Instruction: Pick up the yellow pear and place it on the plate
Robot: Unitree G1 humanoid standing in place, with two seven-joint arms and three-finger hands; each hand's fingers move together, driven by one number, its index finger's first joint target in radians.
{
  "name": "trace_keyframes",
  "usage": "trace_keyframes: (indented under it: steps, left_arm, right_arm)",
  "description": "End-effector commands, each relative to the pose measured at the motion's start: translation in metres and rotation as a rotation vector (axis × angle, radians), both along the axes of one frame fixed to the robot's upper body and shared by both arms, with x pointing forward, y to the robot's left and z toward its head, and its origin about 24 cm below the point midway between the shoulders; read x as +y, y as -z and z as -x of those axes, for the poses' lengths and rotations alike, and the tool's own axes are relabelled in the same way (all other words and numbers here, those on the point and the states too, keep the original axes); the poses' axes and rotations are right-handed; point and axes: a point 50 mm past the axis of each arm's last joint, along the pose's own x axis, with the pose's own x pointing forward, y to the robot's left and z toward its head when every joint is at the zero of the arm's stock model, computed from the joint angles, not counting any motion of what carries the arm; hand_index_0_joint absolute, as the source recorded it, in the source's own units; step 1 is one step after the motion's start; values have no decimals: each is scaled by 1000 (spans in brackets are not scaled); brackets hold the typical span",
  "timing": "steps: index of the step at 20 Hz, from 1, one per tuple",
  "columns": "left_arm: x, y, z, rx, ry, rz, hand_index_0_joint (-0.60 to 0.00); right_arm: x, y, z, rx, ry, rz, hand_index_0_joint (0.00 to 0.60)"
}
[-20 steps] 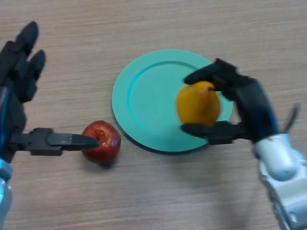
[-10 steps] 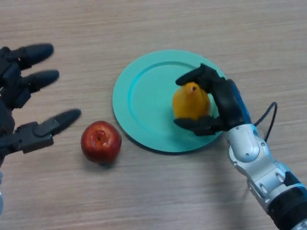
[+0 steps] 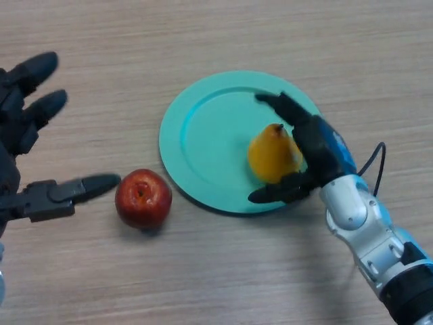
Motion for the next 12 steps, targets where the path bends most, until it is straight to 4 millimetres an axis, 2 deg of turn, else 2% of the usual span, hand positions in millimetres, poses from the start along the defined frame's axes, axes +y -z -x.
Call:
trace_keyframes:
  steps: [1, 6, 9, 12]
  left_arm:
    - [7, -36, 10, -241, -31, -68, 0]
    - [10, -35, 11, -249, -42, -62, 0]
    - [11, -34, 11, -246, -48, -57, 0]
    - [11, -34, 10, -242, -53, -63, 0]
  right_arm:
    - [-8, -53, -1, -220, -22, -117, 0]
    - [-24, -78, 20, -275, -30, -129, 0]
    - [-44, -95, 44, -305, -24, -156, 0]
    - [-61, -101, 61, -330, 12, -155, 0]
